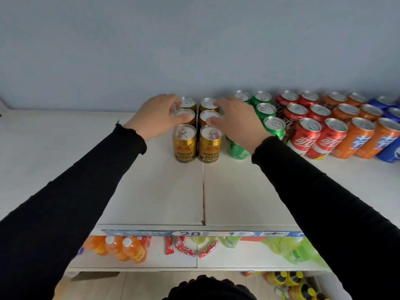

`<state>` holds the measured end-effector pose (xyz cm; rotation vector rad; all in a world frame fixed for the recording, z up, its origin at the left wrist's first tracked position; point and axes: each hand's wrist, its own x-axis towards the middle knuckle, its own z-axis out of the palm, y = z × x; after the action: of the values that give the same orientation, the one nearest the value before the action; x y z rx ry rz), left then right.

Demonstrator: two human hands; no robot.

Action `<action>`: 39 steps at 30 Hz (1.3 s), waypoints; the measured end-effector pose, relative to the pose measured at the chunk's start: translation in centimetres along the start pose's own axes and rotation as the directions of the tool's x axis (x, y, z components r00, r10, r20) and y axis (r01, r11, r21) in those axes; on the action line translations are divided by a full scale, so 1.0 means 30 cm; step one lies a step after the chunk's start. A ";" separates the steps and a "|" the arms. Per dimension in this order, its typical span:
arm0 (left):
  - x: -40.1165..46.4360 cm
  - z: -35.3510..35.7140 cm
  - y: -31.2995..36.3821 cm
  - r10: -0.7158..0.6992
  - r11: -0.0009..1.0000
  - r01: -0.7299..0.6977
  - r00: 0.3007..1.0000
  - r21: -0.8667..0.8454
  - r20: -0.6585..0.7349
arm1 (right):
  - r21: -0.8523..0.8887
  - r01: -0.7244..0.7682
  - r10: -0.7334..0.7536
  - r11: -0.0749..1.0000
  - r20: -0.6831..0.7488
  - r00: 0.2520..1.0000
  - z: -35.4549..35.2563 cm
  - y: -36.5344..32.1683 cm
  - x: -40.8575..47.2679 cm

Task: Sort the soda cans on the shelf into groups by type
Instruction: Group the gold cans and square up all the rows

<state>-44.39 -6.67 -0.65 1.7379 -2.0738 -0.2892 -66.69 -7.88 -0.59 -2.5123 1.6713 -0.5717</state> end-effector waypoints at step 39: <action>0.377 0.085 -0.036 -0.086 0.957 0.055 0.991 0.284 0.098 | -0.216 -0.059 0.099 0.975 0.183 0.978 0.110 0.039 0.390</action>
<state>-46.07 -18.16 -1.32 2.0052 -2.2225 -0.1154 -62.61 -19.38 -0.85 -2.5254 1.8329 -0.1449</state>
